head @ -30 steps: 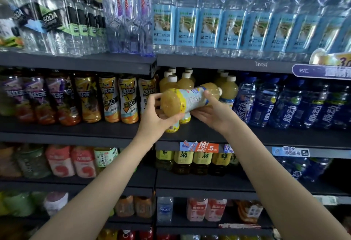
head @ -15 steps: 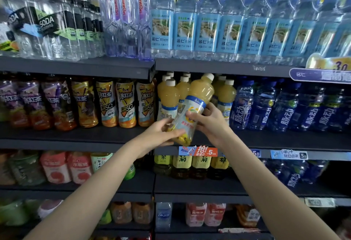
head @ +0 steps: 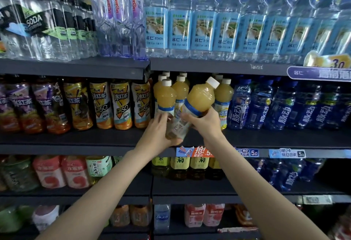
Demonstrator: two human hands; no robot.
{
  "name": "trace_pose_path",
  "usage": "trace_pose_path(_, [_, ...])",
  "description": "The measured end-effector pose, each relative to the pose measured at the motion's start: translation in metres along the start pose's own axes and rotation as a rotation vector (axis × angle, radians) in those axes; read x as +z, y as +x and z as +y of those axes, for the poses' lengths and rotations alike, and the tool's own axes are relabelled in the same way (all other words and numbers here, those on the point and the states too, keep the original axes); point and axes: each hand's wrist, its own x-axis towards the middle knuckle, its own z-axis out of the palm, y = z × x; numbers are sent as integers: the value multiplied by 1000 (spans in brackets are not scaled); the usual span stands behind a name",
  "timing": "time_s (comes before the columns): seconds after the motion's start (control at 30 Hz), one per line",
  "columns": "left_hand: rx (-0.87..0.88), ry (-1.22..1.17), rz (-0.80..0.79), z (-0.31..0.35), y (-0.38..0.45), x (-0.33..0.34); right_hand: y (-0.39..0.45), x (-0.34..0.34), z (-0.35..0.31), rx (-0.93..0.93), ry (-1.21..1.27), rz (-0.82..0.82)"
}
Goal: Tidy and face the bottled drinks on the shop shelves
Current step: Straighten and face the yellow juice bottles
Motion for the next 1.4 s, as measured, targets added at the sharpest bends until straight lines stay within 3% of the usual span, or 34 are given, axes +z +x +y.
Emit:
trace_pose_path(0.07, [-43, -63, -26, -7, 4, 0, 7, -8, 3, -40, -137, 39])
trace_pose_path(0.17, [-137, -148, 56, -23, 8, -1, 23, -20, 6, -127, -290, 63])
trace_pose_path(0.43, [-316, -250, 148, -34, 40, 17, 72, -10, 47, -80, -426, 58])
trace_pose_path(0.6, [-353, -216, 94, -38, 69, 29, 79, -6, 73, 12, -669, 19])
trace_pose_path(0.97, [-340, -241, 136, -56, 68, 40, 160, 21, 90, 127, -761, 143])
trace_pose_path(1.17, [-337, -261, 148, -53, 66, 37, 175, 26, 92, 190, -715, 37])
trace_pose_path(1.27, [-353, -256, 142, -51, 68, 36, 141, 18, 92, 2, -573, 22])
trace_pose_path(1.33, [-336, -263, 122, -45, 72, 39, 112, 11, 95, -96, -409, -178])
trace_pose_path(1.4, [-321, -242, 77, -32, 78, 46, 94, 6, 95, -60, -263, -357])
